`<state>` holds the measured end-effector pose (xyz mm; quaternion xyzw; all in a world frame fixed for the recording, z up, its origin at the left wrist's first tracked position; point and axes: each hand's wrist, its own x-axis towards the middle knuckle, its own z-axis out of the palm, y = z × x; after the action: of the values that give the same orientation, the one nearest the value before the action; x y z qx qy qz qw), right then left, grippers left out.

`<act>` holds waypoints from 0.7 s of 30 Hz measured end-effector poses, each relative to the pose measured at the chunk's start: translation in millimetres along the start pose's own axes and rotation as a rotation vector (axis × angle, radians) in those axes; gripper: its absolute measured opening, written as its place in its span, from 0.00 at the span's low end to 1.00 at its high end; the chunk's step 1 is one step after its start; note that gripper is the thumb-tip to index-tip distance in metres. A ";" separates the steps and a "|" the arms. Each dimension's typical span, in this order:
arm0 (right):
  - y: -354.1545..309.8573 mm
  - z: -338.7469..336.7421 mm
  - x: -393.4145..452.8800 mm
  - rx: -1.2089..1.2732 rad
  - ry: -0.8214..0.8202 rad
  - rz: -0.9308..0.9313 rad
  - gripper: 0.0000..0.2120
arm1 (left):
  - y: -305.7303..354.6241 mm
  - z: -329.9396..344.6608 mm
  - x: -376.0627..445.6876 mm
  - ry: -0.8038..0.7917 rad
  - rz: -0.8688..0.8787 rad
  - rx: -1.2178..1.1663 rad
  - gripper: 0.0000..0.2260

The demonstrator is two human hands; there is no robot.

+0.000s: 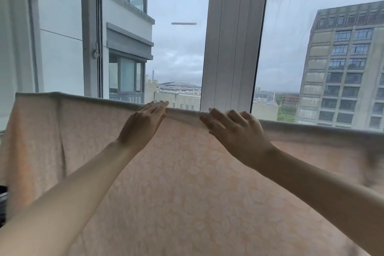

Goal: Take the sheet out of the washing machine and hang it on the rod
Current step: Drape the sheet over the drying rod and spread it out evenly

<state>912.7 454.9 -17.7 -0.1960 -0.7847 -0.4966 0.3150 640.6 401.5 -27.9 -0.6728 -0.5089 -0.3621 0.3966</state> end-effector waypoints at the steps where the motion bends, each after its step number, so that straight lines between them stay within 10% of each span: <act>1: -1.2 -0.7 0.4 -0.003 0.001 0.006 0.21 | -2.1 0.7 -4.2 -0.017 0.030 -0.001 0.11; 21: -72.9 32.0 74.3 -0.046 -0.061 0.096 0.31 | -32.5 10.1 -20.7 0.143 0.151 -0.138 0.06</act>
<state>804.1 452.0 -24.2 -0.2556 -0.7719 -0.4926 0.3100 605.3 407.9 -45.3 -0.7075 -0.4010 -0.4122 0.4107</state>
